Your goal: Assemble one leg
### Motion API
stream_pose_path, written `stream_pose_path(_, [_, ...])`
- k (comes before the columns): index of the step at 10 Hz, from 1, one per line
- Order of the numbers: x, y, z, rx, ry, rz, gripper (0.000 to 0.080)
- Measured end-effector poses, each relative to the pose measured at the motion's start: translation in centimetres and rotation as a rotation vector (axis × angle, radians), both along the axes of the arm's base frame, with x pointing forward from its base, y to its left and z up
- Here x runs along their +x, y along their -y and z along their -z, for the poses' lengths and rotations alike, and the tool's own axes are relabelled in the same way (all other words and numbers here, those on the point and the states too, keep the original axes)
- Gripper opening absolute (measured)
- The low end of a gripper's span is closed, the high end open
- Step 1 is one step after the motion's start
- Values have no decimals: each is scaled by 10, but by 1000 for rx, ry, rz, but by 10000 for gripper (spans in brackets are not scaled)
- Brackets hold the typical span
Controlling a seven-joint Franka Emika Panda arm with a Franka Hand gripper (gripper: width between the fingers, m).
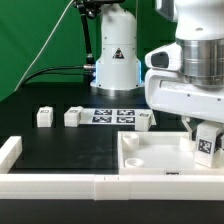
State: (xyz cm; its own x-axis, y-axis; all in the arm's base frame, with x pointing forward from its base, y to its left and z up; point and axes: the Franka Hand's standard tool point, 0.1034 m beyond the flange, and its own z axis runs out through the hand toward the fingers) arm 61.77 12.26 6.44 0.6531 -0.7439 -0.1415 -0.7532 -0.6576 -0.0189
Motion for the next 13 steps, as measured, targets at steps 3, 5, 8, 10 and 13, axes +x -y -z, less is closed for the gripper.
stream_pose_path(3, [0,-1,0,-22,-35,297,291])
stream_pose_path(5, [0,-1,0,-18,-30,258,291])
stream_pose_path(8, [-1,-3,-3,0,-19,19,603])
stream_pose_path(10, [-2,-5,-2,-10,16,-327,645])
stream_pose_path(13, [-6,-8,0,6,41,-707,649])
